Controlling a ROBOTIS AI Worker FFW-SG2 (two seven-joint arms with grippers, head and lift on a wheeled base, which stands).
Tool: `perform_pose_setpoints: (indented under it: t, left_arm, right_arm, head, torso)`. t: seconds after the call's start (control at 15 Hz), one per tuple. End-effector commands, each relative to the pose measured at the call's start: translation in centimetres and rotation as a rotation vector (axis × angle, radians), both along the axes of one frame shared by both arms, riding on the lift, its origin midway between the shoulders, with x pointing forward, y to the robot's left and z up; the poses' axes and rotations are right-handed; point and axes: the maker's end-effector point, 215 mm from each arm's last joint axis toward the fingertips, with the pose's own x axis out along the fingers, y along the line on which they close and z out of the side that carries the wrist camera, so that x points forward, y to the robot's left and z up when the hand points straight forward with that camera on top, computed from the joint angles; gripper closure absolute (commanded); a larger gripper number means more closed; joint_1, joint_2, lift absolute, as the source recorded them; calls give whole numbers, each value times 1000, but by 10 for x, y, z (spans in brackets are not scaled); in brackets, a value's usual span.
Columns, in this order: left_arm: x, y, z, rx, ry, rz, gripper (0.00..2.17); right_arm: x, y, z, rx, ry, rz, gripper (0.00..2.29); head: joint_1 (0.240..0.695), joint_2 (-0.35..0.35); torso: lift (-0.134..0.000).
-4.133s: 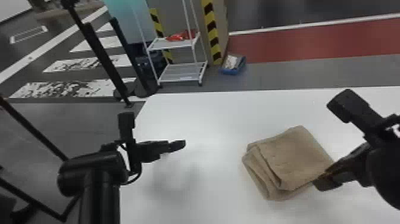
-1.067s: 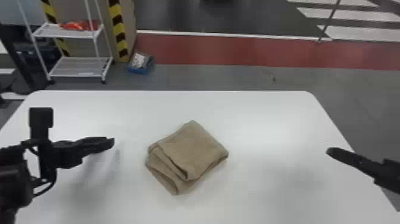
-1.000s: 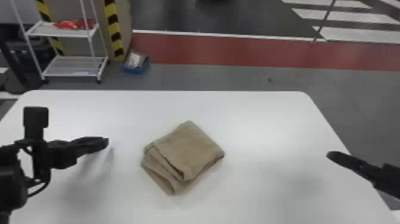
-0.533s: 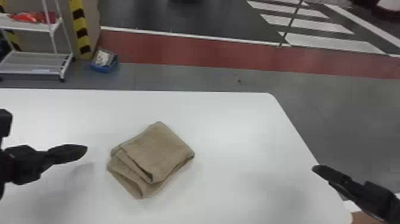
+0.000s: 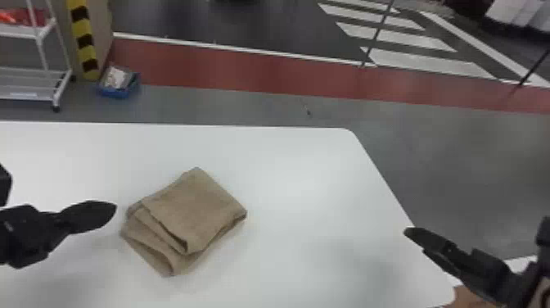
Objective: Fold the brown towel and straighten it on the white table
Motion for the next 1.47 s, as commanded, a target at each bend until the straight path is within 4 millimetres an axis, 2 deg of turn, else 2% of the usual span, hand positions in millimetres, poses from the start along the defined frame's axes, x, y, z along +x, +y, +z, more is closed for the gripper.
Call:
perform_pose_setpoints:
  t: [0.0,0.33,0.47,0.6,0.93,1.0,1.13,1.27,1.4]
  left_arm:
    - [-4,-13,-5,22,4,-35,2145]
    - [-14,-23,-17,71,21,-89,2145]
    - [-26,-29,-19,58,41,-128,2145]
    - [-41,-34,-12,48,44,-175,2145]
    - [-69,-44,-6,43,59,-244,2145]
    - [-69,-48,-2,44,47,-247,2145]
    - [-53,-41,-2,74,15,-175,2145]
    - [-33,-32,1,124,-47,-97,2145]
    - [-26,-28,-2,141,-52,-70,2145]
  right_arm:
    - [-6,-6,3,17,-11,-20,63]
    - [-9,-10,6,28,-26,-27,66]
    - [-9,-10,7,28,-28,-27,66]
    - [-4,-7,10,29,-37,-18,66]
    - [23,29,12,18,-36,74,70]
    - [31,40,10,2,-24,100,73]
    - [35,49,12,-11,-23,123,73]
    - [34,51,10,-10,-20,130,76]
    - [29,47,7,-5,-14,121,76]
  head:
    - [695,-327]
    - [695,-350]
    - [695,-350]
    - [695,-350]
    - [695,-350]
    - [695,-350]
    - [695,-350]
    - [695,-344]
    - [695,-309]
  torso:
    - [-124]
    - [-124]
    - [-124]
    - [-124]
    - [-124]
    - [-124]
    - [-124]
    - [-124]
    - [-124]
